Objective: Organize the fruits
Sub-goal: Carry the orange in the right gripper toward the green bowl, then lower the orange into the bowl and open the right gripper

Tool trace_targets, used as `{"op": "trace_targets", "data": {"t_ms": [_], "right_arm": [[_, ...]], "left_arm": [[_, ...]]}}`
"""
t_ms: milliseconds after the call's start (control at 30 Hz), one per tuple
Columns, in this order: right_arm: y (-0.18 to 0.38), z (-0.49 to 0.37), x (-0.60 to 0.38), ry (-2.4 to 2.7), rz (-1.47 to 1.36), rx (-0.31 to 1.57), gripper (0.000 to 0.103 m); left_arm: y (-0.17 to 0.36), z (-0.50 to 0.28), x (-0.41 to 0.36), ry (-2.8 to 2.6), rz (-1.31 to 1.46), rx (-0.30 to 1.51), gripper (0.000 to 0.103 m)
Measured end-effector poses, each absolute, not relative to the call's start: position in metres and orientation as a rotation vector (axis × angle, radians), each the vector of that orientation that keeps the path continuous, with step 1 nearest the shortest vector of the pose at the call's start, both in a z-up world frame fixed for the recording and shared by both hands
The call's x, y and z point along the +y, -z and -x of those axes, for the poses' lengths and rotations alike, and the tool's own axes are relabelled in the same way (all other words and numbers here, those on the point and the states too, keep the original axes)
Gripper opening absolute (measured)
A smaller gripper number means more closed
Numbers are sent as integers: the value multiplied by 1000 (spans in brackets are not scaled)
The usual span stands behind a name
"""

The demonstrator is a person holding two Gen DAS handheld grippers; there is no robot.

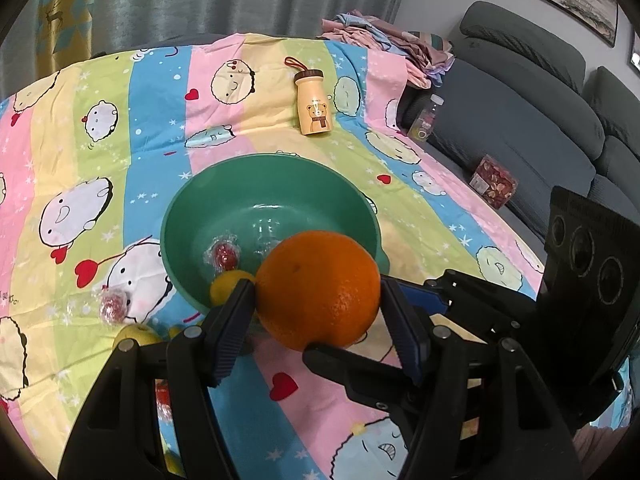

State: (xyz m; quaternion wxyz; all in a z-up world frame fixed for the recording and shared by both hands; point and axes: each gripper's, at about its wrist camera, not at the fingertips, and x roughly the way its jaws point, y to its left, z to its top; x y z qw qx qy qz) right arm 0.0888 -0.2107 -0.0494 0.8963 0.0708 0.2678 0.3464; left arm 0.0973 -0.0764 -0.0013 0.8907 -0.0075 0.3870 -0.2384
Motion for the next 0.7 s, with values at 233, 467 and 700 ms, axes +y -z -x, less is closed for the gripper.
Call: {"op": "trace_targets", "data": {"t_ms": [233,467,700], "right_arm": [[50,-105,-213,-713,-164,554,61],[52,-121,-215,-700,-179,562,61],[54,-135,-218,-692,-195,578,61]], "left_arm": [[2,-112,-78,496,18,805,64],[3,-130,-80,503,29,816,64],[6,-146,-83,509,40,831,64]]}}
